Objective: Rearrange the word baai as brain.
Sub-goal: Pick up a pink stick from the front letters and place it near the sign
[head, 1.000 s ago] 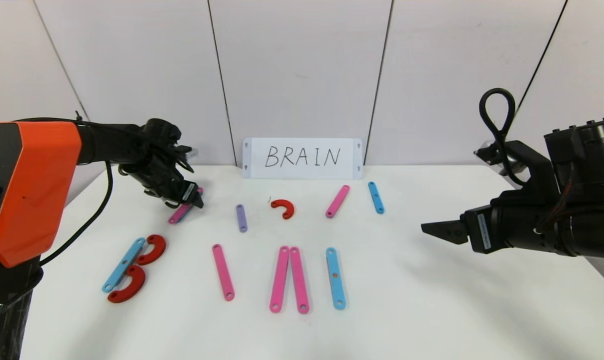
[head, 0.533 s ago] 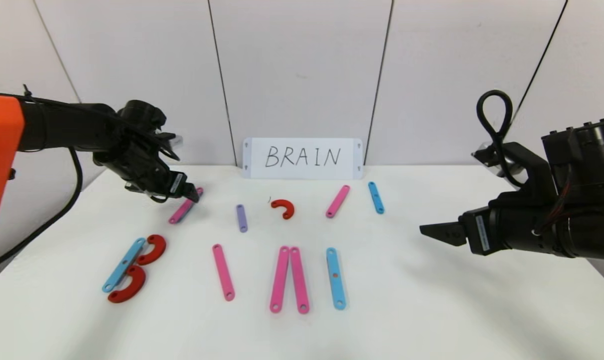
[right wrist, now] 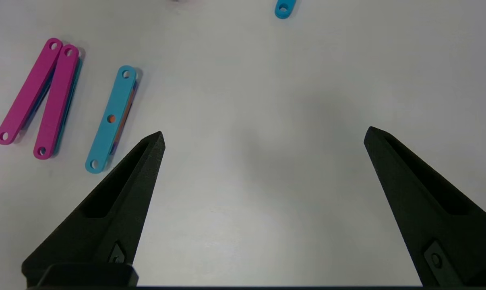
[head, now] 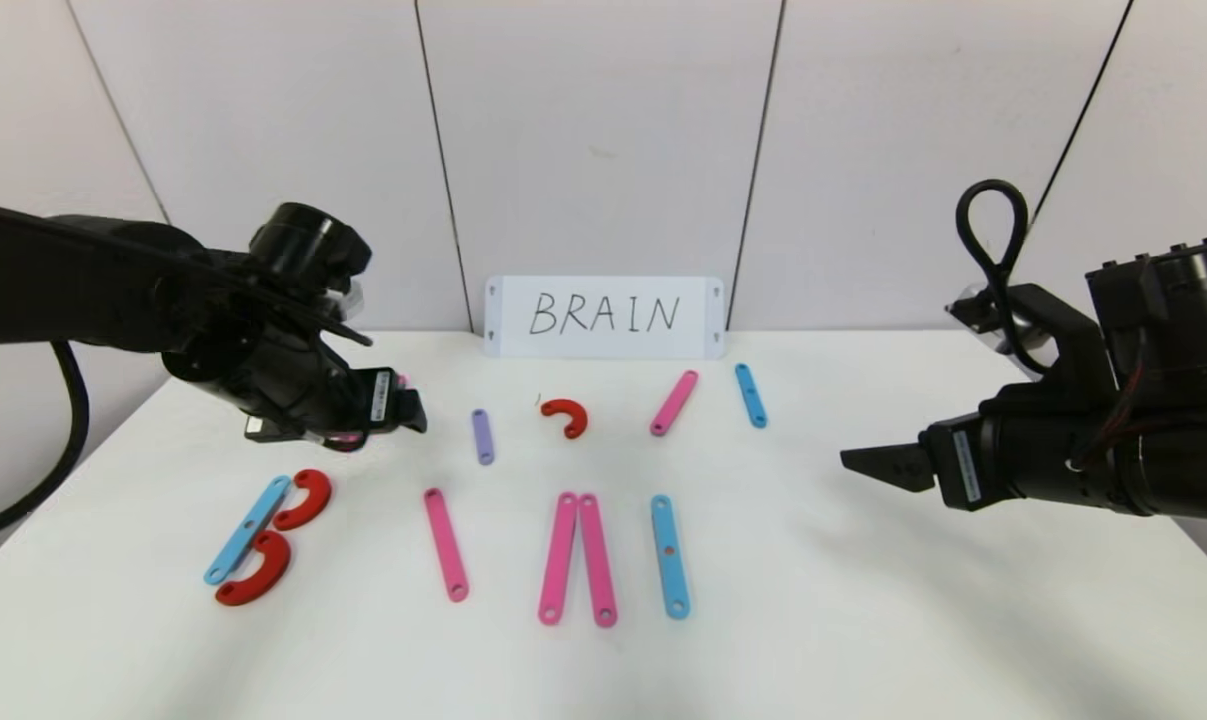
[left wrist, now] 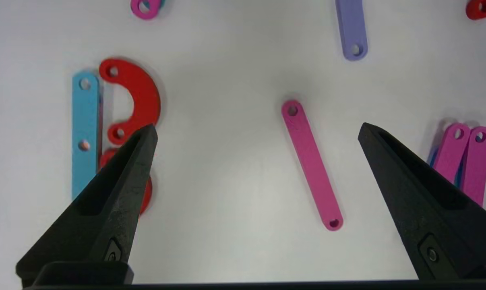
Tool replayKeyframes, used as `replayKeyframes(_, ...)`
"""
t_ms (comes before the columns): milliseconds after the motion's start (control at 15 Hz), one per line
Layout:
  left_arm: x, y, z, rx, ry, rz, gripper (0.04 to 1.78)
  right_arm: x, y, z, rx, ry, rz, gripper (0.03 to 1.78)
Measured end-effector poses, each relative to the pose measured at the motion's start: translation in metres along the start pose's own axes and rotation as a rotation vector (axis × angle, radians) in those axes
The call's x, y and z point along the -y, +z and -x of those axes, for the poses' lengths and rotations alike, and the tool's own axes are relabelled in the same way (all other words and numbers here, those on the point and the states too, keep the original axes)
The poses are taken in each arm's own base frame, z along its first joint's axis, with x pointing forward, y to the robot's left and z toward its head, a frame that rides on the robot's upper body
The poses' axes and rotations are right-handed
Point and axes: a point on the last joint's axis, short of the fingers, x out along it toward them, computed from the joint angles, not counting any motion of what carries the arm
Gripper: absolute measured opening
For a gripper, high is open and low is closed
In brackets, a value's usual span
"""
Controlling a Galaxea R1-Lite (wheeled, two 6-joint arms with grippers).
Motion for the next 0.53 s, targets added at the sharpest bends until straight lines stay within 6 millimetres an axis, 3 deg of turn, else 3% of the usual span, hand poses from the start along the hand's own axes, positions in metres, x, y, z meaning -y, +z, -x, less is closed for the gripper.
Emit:
replayKeyframes(267, 0.02, -0.042, 0.012, -0.002, 0.014, 0.06, 1.75, 0.0, 0.0, 0.001, 0.001, 0.001, 0.0, 1.73)
replayKeyframes(533, 0.025, -0.061, 0.007, -0.047, 0.025, 0.094, 1.75, -0.002, -0.001, -0.001, -0.005, 0.005, 0.004, 1.73)
